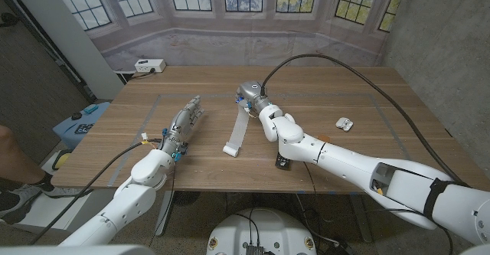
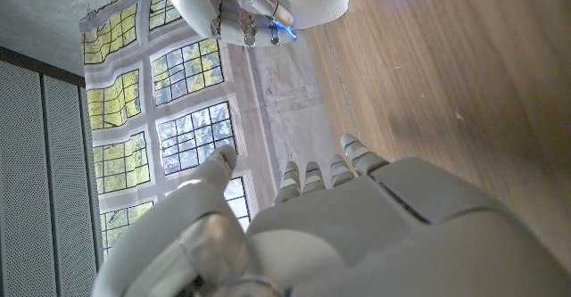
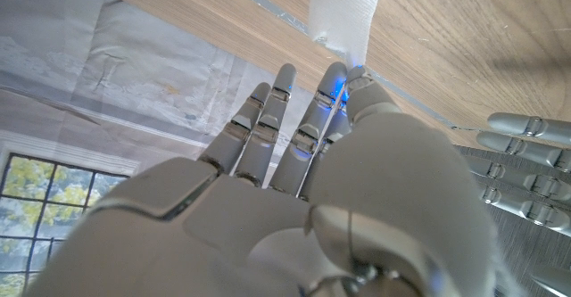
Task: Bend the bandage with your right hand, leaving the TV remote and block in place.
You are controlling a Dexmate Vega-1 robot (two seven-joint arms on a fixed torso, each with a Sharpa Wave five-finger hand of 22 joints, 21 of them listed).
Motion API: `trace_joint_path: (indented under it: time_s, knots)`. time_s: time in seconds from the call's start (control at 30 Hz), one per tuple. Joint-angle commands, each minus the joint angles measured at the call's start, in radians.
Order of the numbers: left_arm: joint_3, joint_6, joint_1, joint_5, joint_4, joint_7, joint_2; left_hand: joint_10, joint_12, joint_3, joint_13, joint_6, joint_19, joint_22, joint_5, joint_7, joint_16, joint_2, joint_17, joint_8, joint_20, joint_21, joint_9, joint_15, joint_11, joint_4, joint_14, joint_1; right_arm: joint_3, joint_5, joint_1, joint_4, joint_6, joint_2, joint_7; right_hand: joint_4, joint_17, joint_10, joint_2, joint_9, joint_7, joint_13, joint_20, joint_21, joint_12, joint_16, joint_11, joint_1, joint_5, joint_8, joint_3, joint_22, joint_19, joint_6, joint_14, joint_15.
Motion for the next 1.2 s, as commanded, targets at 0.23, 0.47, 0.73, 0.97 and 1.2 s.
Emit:
trace_joint_path:
  time_s: [0.23,0.47,0.73,0.97,1.2]
  knots:
    - [0.014,-0.016,-0.039,-0.013,0.048,-0.055,-0.01,0.002,-0.003,-0.005,0.006,-0.001,0.013,0.005,0.002,-0.001,0.002,-0.004,0.003,0.0,0.0,-0.005,0.002,0.006,-0.004,-0.002,0.003,0.012,-0.016,-0.042,-0.017,-0.058,-0.072,0.002,0.034,0.0,0.004,0.008,-0.001,0.005,0.004,0.001,-0.085,0.0,0.006,0.008,0.0,0.014,0.004,-0.007,-0.006,0.003,0.008,0.007,0.015,-0.156]
    - [0.018,-0.023,-0.043,-0.01,0.051,-0.06,-0.013,0.002,-0.003,-0.006,0.005,-0.002,0.013,0.005,0.002,-0.001,0.002,-0.004,0.003,0.0,0.0,-0.006,0.002,0.007,-0.005,-0.003,0.002,0.013,-0.018,-0.054,-0.021,-0.078,-0.08,-0.002,0.045,0.001,0.004,0.01,-0.001,0.006,0.005,0.0,-0.085,0.0,0.005,0.008,0.001,0.017,0.005,-0.009,-0.009,0.003,0.009,0.008,0.016,-0.156]
    - [0.015,-0.025,-0.04,-0.007,0.046,-0.053,-0.01,0.002,-0.003,-0.006,0.005,-0.001,0.014,0.005,0.002,-0.001,0.002,-0.004,0.003,0.0,-0.001,-0.007,0.002,0.007,-0.004,-0.004,0.002,0.014,-0.02,-0.067,-0.023,-0.088,-0.088,0.003,0.054,0.0,0.004,0.011,0.0,0.006,0.008,0.001,-0.084,-0.001,0.006,0.007,0.002,0.022,0.005,-0.009,-0.012,0.003,0.009,0.013,0.017,-0.157]
    - [0.011,-0.026,-0.038,-0.008,0.044,-0.052,-0.006,0.003,-0.002,-0.007,0.005,-0.002,0.014,0.005,0.002,-0.002,0.002,-0.004,0.003,0.0,0.0,-0.008,0.001,0.007,-0.005,-0.005,0.003,0.015,-0.023,-0.072,-0.02,-0.086,-0.09,0.016,0.06,0.002,0.004,0.011,0.001,0.007,0.007,0.001,-0.084,-0.001,0.005,0.007,0.003,0.024,0.005,-0.011,-0.015,0.004,0.009,0.013,0.019,-0.156]
    - [0.006,-0.032,-0.038,-0.011,0.047,-0.055,-0.005,0.002,-0.002,-0.007,0.005,-0.002,0.014,0.005,0.002,-0.001,0.002,-0.003,0.003,0.0,0.0,-0.008,0.001,0.006,-0.004,-0.006,0.003,0.016,-0.028,-0.077,-0.022,-0.092,-0.098,0.022,0.07,0.002,0.004,0.011,0.0,0.007,0.005,0.002,-0.082,-0.001,0.005,0.007,0.003,0.026,0.005,-0.012,-0.017,0.004,0.009,0.012,0.018,-0.156]
